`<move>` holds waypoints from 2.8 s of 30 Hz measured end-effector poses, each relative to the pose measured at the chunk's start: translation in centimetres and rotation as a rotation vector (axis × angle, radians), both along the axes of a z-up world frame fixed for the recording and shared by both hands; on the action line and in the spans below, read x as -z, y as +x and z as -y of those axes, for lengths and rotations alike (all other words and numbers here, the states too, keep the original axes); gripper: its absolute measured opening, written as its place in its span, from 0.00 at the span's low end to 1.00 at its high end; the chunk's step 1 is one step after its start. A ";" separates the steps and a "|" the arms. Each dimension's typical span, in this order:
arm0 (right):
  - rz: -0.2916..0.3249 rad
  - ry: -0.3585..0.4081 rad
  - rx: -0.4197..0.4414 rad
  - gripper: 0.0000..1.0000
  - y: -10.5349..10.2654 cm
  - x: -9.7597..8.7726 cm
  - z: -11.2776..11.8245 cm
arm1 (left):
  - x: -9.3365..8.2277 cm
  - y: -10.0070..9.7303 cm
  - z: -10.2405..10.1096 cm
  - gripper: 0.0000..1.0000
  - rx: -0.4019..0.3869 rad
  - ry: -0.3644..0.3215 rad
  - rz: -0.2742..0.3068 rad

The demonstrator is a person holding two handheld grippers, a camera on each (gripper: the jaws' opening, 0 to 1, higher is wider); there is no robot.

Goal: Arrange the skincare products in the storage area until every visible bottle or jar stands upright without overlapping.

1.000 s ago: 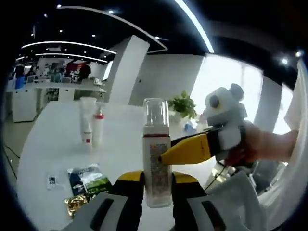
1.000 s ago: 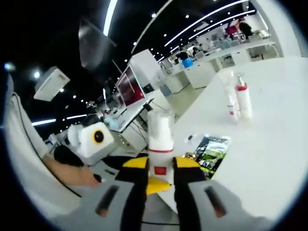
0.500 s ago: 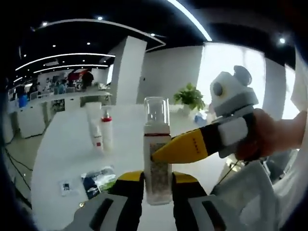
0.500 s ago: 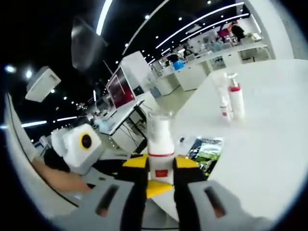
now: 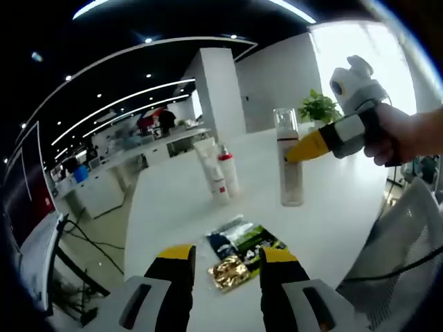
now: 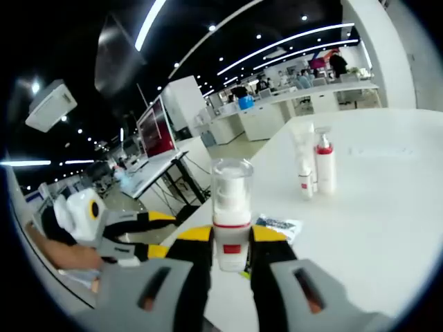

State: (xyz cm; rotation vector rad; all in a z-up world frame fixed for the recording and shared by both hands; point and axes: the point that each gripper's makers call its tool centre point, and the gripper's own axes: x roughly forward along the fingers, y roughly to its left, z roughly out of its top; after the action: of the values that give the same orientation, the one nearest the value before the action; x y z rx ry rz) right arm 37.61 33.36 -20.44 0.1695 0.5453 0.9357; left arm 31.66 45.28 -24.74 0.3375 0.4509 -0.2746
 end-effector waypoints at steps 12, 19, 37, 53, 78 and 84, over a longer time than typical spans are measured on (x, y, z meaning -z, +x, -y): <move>0.089 -0.072 0.088 0.20 4.6 0.9 0.4 | 3.9 -1.4 -0.1 0.34 0.050 0.155 -0.058; 0.095 -0.136 0.098 0.20 5.8 3.2 -0.4 | 6.4 -2.0 -1.4 0.31 -0.027 0.070 -0.193; 0.067 -0.209 0.225 0.20 11.4 8.0 0.3 | 7.5 -2.7 -0.5 0.29 0.000 0.010 -0.255; 0.095 -0.290 0.304 0.20 16.9 10.4 0.5 | 7.2 -2.4 -0.4 0.28 0.006 0.002 -0.232; 0.206 -0.354 0.338 0.20 19.2 11.9 0.1 | 6.9 -2.3 -0.6 0.25 -0.006 0.012 -0.214; 0.240 -0.378 0.367 0.20 19.9 11.9 -0.3 | 6.9 -2.3 -0.7 0.25 -0.010 0.007 -0.213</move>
State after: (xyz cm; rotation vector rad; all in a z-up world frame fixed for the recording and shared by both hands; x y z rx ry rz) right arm 57.56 33.68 -32.36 -0.1786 0.4402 0.4752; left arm 29.40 45.96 -31.64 0.3139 0.6632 -0.3011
